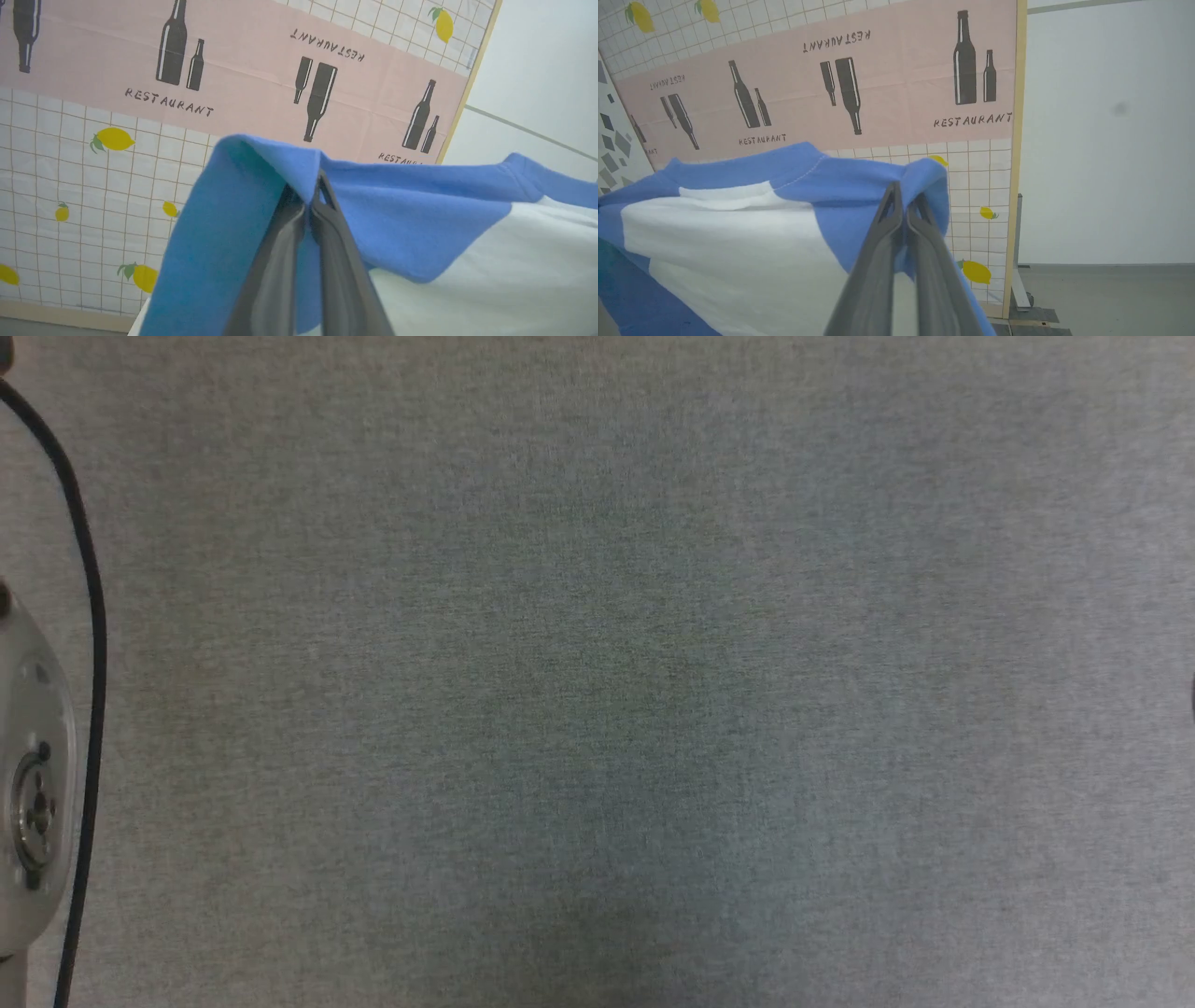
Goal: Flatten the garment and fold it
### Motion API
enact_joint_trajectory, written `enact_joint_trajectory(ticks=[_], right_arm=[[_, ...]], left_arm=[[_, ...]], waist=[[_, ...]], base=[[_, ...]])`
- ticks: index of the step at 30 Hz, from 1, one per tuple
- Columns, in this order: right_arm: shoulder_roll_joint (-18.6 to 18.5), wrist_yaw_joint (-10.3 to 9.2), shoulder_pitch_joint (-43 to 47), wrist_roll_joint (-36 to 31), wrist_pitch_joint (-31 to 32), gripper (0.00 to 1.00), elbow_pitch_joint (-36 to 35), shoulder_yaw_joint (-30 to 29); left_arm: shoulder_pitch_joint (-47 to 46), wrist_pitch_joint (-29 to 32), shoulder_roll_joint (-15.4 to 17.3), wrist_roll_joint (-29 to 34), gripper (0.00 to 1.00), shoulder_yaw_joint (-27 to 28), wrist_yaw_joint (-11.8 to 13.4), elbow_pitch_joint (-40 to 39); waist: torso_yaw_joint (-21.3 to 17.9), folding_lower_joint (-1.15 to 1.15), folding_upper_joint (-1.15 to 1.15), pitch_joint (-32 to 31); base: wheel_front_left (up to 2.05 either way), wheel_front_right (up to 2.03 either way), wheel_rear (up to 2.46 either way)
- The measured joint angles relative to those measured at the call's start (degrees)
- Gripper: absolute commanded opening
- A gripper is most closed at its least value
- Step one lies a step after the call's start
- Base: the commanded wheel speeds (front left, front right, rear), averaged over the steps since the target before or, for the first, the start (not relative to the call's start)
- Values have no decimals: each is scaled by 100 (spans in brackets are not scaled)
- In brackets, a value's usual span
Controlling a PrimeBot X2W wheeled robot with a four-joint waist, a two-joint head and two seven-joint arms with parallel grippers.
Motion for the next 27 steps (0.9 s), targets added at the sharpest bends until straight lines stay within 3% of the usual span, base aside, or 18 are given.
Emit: enact_joint_trajectory(ticks=[7, 15, 20, 27], right_arm=[[-176, 0, 910, 641, -283, 0, 156, 584], [-655, 0, 3100, 1648, -755, 0, -345, 1199], [-677, 0, 4835, 2313, -966, 0, -636, 1172], [-730, 0, 6912, 2561, -1279, 0, -981, 1093]], left_arm=[[821, -436, -96, -332, 0, 121, -347, 533], [2665, -993, -452, -899, 0, 108, -727, 735], [4299, -1128, -672, -1237, 0, -75, -751, 447], [6401, -1123, -948, -1660, 0, -355, -777, -80]], waist=[[106, 0, 0, 66], [232, -1, 0, -519], [332, -2, 0, -1091], [469, -2, 0, -1831]], base=[[0, 0, 0], [0, 0, 0], [0, 0, 0], [0, 0, 0]])
